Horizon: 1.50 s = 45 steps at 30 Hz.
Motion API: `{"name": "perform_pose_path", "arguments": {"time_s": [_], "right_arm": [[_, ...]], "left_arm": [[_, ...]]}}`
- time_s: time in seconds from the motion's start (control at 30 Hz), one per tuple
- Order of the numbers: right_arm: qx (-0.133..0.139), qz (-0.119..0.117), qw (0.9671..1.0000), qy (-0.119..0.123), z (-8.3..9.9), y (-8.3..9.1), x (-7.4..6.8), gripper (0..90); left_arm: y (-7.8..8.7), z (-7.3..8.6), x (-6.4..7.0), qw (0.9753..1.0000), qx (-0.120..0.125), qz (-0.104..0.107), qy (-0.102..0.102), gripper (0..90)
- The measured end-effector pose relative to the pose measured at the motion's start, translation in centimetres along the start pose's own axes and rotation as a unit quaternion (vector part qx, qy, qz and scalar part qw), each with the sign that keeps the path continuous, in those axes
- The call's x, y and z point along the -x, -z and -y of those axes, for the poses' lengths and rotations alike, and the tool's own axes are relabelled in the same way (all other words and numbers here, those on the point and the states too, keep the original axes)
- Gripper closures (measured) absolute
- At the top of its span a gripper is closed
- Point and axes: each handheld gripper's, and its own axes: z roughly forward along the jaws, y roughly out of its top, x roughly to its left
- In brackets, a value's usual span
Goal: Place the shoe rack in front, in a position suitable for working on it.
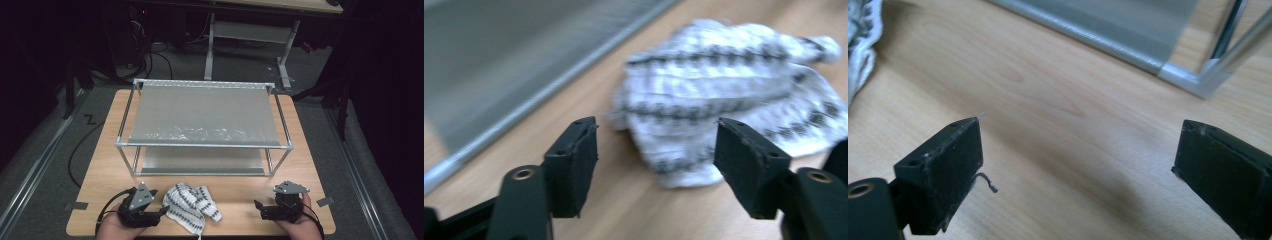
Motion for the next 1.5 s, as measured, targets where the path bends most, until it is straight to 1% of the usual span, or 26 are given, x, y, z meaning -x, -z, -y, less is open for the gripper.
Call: {"name": "perform_pose_path", "arguments": {"time_s": [0.03,0.07,0.1,0.13,0.17,0.2,0.37,0.47,0.5,0.6,0.63,0.73,0.8,0.97,1.0,1.03,1.1,1.13,1.17,1.2,1.3,1.33,1.37,1.4,1.47,1.5], "right_arm": [[-0.005,-0.004,1.0,0.0,0.0,0.0,-0.1,3.8],[-0.01,-0.008,0.9999,0.002,-0.1,0.0,-0.2,3.6],[-0.015,-0.01,0.9998,0.003,-0.1,0.0,-0.2,3.6],[-0.018,-0.01,0.9998,0.006,-0.1,0.0,-0.4,3.5],[-0.018,-0.01,0.9998,0.006,-0.1,0.0,-0.4,3.5],[-0.017,-0.01,0.9997,0.011,-0.1,0.1,-0.6,3.0],[-0.017,-0.011,0.9994,0.027,-0.2,0.2,-1.0,4.5],[-0.02,-0.016,0.9992,0.031,-0.3,0.3,-1.2,5.2],[-0.011,-0.017,0.9992,0.035,-0.4,0.4,-1.4,5.2],[-0.007,-0.018,0.9991,0.038,-0.5,0.5,-1.6,5.2],[-0.002,-0.025,0.999,0.038,-0.6,0.6,-1.9,5.2],[-0.003,-0.03,0.9988,0.04,-0.7,0.6,-2.2,5.2],[0.001,-0.041,0.9984,0.039,-0.7,0.4,-2.7,5.3],[0.006,-0.054,0.9977,0.041,-1.1,0.2,-3.5,6.3],[0.012,-0.063,0.997,0.043,-1.4,0.2,-4.2,6.3],[0.012,-0.063,0.997,0.043,-1.4,0.2,-4.2,6.3],[0.019,-0.078,0.9957,0.047,-2.0,-0.1,-5.7,5.8],[0.019,-0.078,0.9957,0.047,-2.0,-0.1,-5.7,5.8],[0.024,-0.084,0.9949,0.051,-2.3,-0.2,-6.3,5.4],[0.026,-0.095,0.9935,0.057,-2.9,-0.7,-7.7,3.6],[0.017,-0.106,0.9917,0.072,-3.4,-1.7,-9.7,0.3],[0.017,-0.106,0.9917,0.072,-3.4,-1.7,-9.7,0.3],[0.012,-0.106,0.9911,0.079,-3.5,-2.1,-10.5,0.0],[-0.003,-0.108,0.9893,0.098,-3.7,-3.1,-11.8,0.0],[-0.006,-0.106,0.9892,0.101,-3.8,-3.4,-12.1,0.0],[-0.013,-0.092,0.9898,0.108,-4.2,-4.3,-12.5,0.0]], "left_arm": [[0.0,0.0,0.0,1.0,0.0,0.0,0.0,36.2],[-0.5,-0.3,0.8,0.9997,-0.009,-0.002,-0.024,36.6],[-0.5,-0.3,0.8,0.9997,-0.009,-0.002,-0.024,37.0],[-0.9,-0.4,1.5,0.9981,-0.022,-0.019,-0.054,37.1],[-0.9,-0.4,1.5,0.9981,-0.022,-0.019,-0.054,37.0],[-1.3,-0.4,1.6,0.9967,-0.038,-0.031,-0.065,37.2],[-2.1,-0.2,1.2,0.9941,-0.056,-0.063,-0.067,40.4],[-2.7,-0.6,0.9,0.9943,-0.056,-0.07,-0.058,40.8],[-3.5,-1.1,0.9,0.9948,-0.054,-0.068,-0.052,41.7],[-4.3,-1.6,1.2,0.9949,-0.055,-0.064,-0.054,41.7],[-5.2,-2.2,1.7,0.9948,-0.058,-0.059,-0.059,42.1],[-6.2,-2.9,2.2,0.9946,-0.057,-0.055,-0.067,42.2],[-7.4,-3.9,3.0,0.995,-0.049,-0.049,-0.072,42.1],[-8.0,-4.6,3.8,0.9944,-0.037,-0.047,-0.087,40.2],[-7.5,-4.5,3.7,0.9951,-0.029,-0.041,-0.085,39.6],[-7.5,-4.5,3.7,0.9951,-0.029,-0.041,-0.085,39.6],[-6.2,-4.1,2.9,0.9974,-0.001,-0.033,-0.063,39.5],[-6.2,-4.1,2.9,0.9974,-0.001,-0.033,-0.063,39.1],[-5.6,-3.9,2.5,0.9981,0.013,-0.031,-0.051,39.1],[-4.9,-3.7,1.9,0.9987,0.031,-0.026,-0.032,37.4],[-4.2,-3.3,1.1,0.9984,0.047,-0.029,-0.014,32.5],[-4.2,-3.3,1.1,0.9984,0.047,-0.029,-0.014,31.1],[-4.1,-3.2,0.9,0.9982,0.051,-0.03,-0.008,31.1],[-4.1,-3.2,0.6,0.9982,0.053,-0.028,0.001,28.3],[-4.1,-3.2,0.5,0.9981,0.054,-0.027,0.006,24.8],[-4.1,-3.2,0.3,0.9979,0.057,-0.027,0.014,22.6]]}}
